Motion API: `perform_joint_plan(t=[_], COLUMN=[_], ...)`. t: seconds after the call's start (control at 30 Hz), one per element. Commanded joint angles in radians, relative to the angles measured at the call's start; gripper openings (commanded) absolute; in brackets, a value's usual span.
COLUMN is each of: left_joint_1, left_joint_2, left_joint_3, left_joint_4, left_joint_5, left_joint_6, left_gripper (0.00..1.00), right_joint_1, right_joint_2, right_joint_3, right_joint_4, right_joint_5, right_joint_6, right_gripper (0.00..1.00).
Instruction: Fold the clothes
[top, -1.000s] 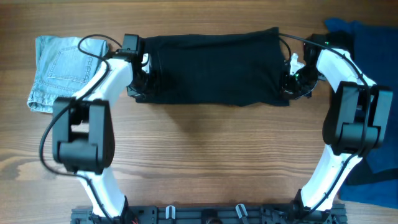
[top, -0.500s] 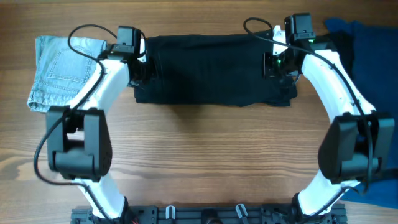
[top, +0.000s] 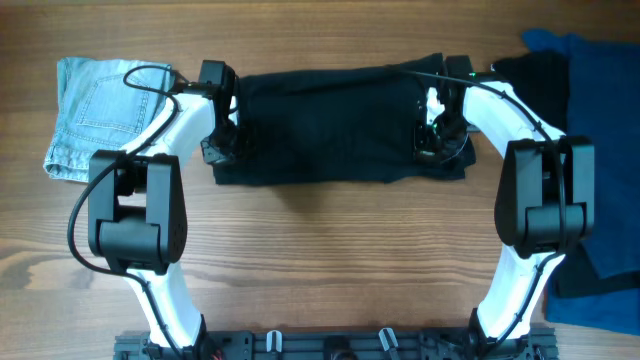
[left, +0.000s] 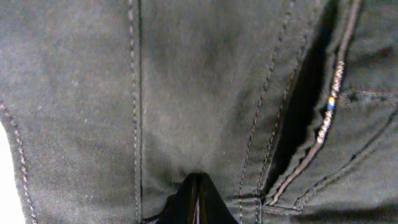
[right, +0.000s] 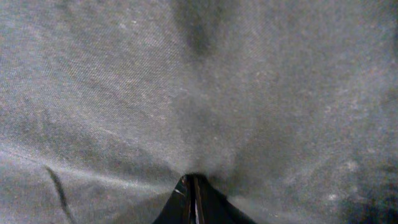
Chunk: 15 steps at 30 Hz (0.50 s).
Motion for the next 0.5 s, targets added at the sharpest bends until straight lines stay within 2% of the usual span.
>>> perform_joint_plan(t=[0.0,0.2,0.33,0.47], left_joint_1=[0.004,0.004,0.004,0.004], left_joint_2=[0.017,0.017,-0.019,-0.120], left_joint_3=[-0.019,-0.019,0.005,0.074], left_joint_4=[-0.087,-0.135,-0.132,-0.101], left_joint_5=[-0.069,-0.068,-0.064,-0.064], left_joint_6=[-0.034,-0.033,-0.032,-0.033], left_gripper=[0.04,0.04,0.04,0.04], right_joint_1=[0.020,0.102,0.120,0.119], right_joint_2=[0.038,-0.042,-0.243,-0.412], right_joint_3=[-0.084,-0.127,-0.127,-0.126], right_joint_4=[-0.064,-0.129,-0.079,0.016], right_joint_5=[0.034,0.035,0.039,0.042], right_joint_6=[0.040,0.039,-0.018,-0.016], right_gripper=[0.04,0.04,0.04,0.04])
